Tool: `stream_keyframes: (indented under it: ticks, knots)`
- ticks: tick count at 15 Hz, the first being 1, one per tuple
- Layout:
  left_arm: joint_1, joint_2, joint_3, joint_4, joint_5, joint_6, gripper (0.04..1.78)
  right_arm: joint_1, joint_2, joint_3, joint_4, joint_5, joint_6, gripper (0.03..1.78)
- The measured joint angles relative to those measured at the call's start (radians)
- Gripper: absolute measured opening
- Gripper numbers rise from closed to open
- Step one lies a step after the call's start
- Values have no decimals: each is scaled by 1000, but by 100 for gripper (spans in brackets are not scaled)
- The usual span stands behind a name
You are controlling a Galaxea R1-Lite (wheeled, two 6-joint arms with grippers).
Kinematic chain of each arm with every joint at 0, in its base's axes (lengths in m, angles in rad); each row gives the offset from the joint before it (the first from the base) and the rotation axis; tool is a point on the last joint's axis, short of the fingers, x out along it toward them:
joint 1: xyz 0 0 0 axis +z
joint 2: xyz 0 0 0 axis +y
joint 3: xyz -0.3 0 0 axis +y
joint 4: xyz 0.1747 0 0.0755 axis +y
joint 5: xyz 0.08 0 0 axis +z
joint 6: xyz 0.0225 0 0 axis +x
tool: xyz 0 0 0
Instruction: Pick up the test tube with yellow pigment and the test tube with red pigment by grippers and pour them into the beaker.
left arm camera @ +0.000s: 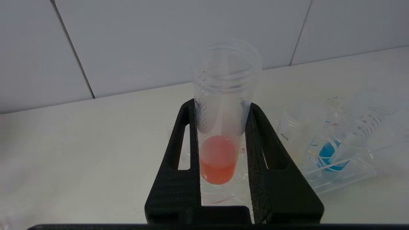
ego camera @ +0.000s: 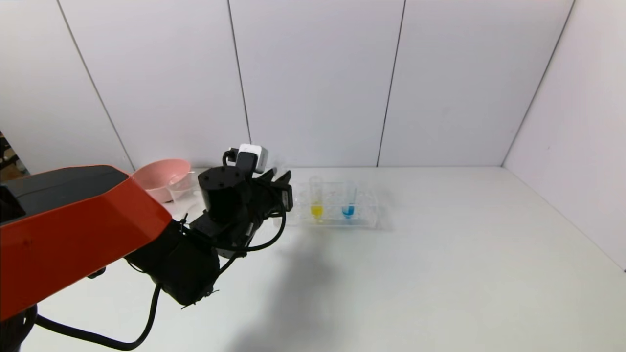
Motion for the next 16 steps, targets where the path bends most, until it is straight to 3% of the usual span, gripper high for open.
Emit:
stream_keyframes:
  ticks: [8,16]
  knots:
    - [0,-92,16,14,1,43,43,0,0,0,0,0,0,170]
    - [17,-240,51,142,12,50,43,0,0,0,0,0,0,170]
